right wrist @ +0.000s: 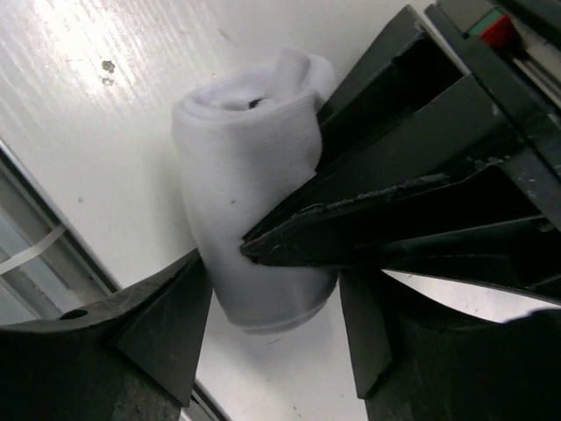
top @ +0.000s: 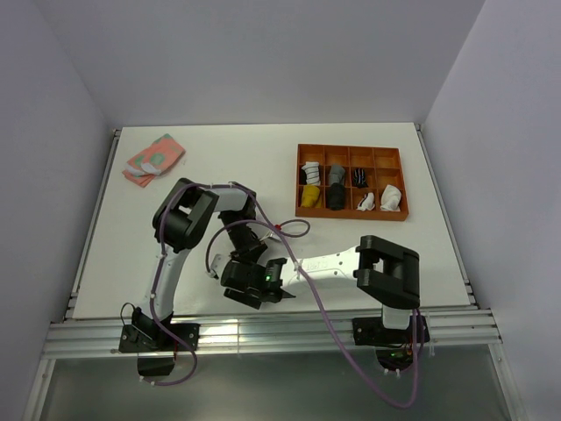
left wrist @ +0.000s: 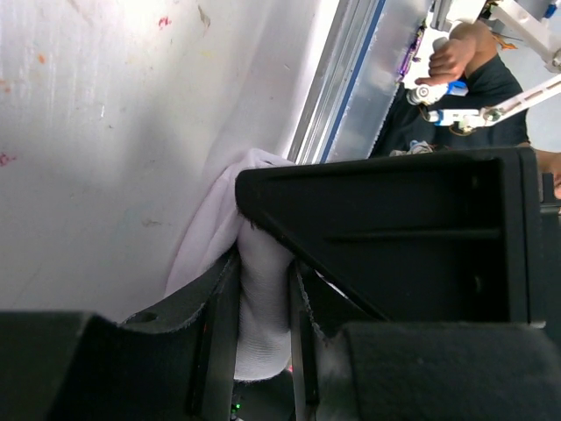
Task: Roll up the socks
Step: Pick up the sock at the center of the board.
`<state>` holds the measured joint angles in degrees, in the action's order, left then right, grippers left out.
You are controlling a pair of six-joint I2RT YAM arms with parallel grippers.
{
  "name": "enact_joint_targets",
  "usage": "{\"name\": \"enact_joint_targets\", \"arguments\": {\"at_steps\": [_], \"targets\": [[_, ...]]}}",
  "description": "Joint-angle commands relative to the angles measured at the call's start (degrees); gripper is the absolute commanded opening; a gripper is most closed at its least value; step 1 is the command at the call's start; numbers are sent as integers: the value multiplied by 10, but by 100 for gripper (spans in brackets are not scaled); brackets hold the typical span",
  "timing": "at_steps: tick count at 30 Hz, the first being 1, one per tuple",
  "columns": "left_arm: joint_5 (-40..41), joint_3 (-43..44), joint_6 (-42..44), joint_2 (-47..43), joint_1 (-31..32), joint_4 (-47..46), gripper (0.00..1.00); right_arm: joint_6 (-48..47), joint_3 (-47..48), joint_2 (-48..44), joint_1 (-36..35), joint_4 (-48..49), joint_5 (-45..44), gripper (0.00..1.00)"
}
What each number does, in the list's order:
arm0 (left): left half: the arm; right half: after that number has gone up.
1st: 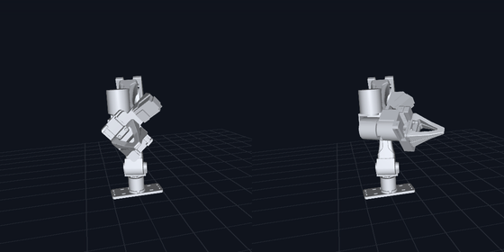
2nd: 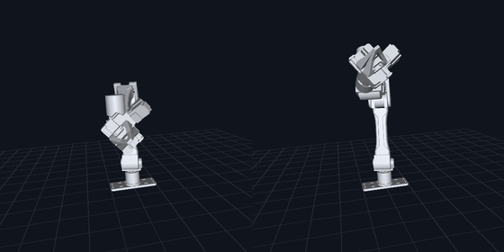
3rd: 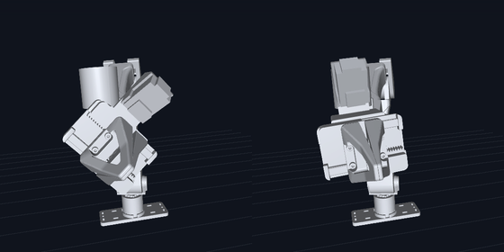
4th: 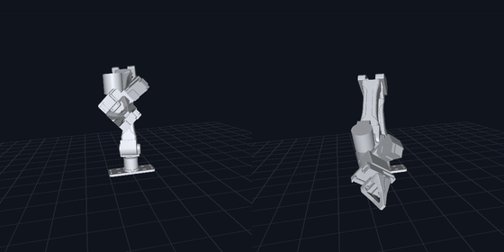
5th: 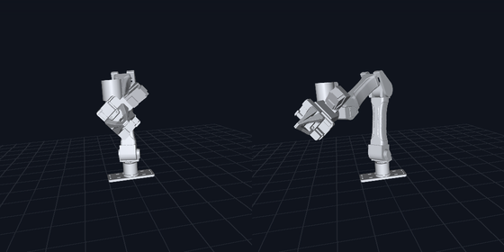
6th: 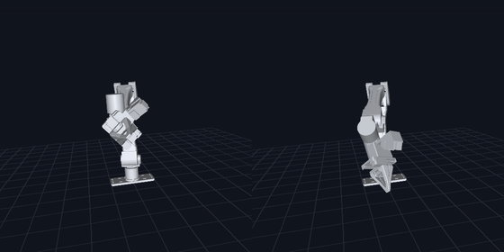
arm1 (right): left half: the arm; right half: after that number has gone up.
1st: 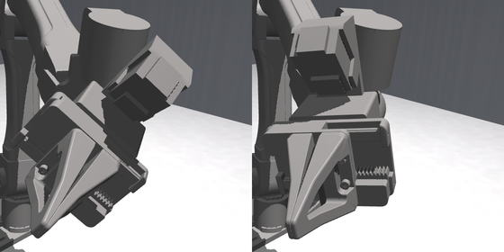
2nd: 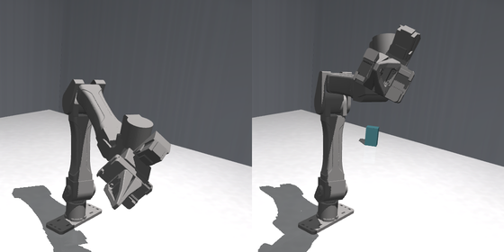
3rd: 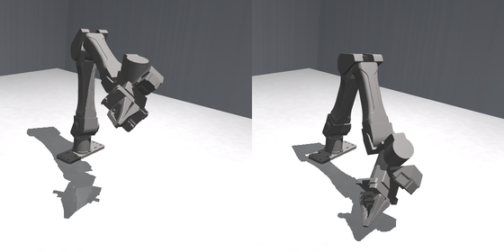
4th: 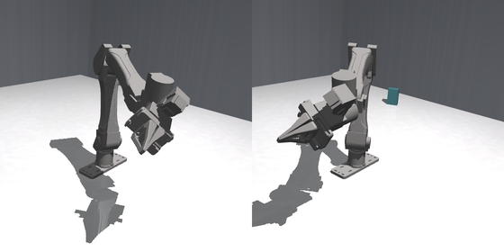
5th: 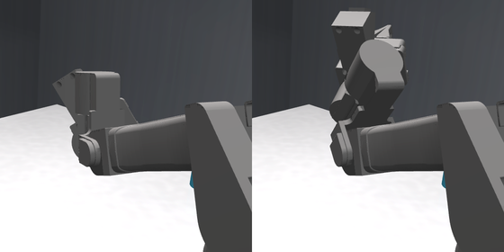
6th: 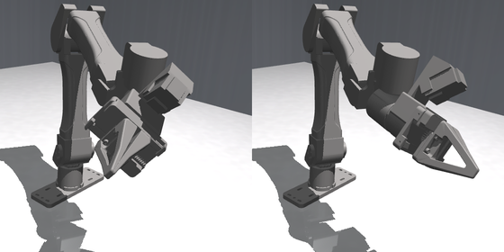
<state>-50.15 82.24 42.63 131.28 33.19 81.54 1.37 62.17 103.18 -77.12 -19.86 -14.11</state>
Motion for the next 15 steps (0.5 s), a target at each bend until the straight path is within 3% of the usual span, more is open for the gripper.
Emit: {"name": "enact_joint_targets", "arguments": {"at_steps": [1,8,12,14,15], "targets": [[73,3,47,32,0,-72,8,-5,14,11,-6,25,-28,64],[66,2,52,44,0,-64,9,4,13,33,-6,37,-34,50],[55,7,53,36,-1,-60,9,11,6,37,-6,41,-28,17],[45,21,56,36,-4,-50,13,13,1,35,-6,41,-26,10],[40,27,57,36,-6,-42,14,14,0,34,-6,41,-26,1]]}}
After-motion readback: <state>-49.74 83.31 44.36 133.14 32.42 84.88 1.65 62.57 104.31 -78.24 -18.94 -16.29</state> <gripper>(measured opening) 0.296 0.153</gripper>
